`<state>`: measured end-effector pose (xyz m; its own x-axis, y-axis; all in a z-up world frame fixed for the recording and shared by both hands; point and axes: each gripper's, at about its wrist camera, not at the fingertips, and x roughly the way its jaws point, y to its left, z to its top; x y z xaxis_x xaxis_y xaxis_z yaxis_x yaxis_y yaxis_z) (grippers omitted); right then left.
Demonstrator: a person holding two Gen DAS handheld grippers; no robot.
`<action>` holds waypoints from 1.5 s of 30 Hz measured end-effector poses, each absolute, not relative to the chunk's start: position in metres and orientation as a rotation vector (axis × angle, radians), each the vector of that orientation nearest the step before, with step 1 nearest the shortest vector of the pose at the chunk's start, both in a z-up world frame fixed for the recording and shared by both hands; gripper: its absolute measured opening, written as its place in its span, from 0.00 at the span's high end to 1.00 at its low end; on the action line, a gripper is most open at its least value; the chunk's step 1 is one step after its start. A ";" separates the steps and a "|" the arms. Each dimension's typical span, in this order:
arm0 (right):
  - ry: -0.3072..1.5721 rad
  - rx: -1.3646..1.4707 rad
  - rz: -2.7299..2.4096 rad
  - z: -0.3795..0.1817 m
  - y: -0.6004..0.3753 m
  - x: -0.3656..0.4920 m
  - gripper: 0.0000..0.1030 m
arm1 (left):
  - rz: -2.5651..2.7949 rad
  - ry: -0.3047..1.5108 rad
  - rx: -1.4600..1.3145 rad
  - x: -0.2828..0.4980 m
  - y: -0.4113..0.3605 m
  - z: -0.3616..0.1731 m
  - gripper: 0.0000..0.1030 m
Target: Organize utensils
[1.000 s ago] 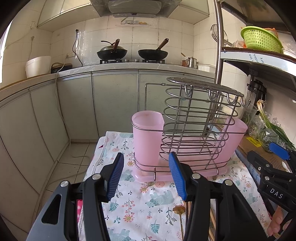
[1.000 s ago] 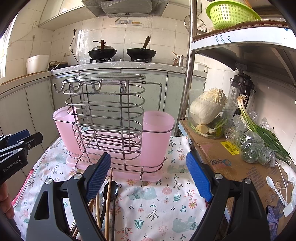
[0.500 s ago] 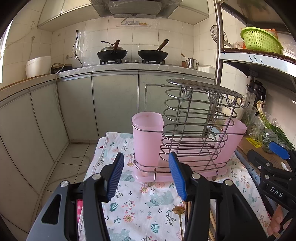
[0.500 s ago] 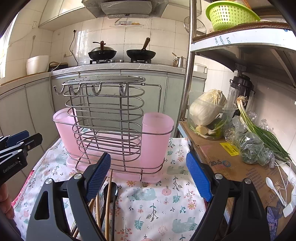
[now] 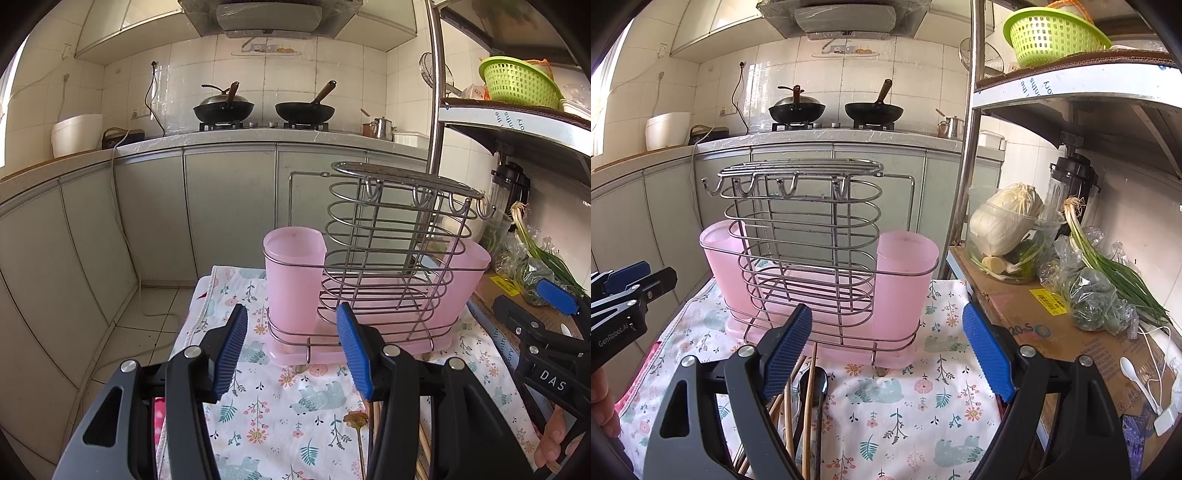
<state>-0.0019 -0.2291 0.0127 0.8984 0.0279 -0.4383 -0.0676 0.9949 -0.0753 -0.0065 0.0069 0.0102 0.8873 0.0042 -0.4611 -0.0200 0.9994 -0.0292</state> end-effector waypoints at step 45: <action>0.639 -0.006 0.151 -0.018 -0.239 0.009 0.20 | -0.122 0.644 -0.049 0.002 0.008 -0.029 0.52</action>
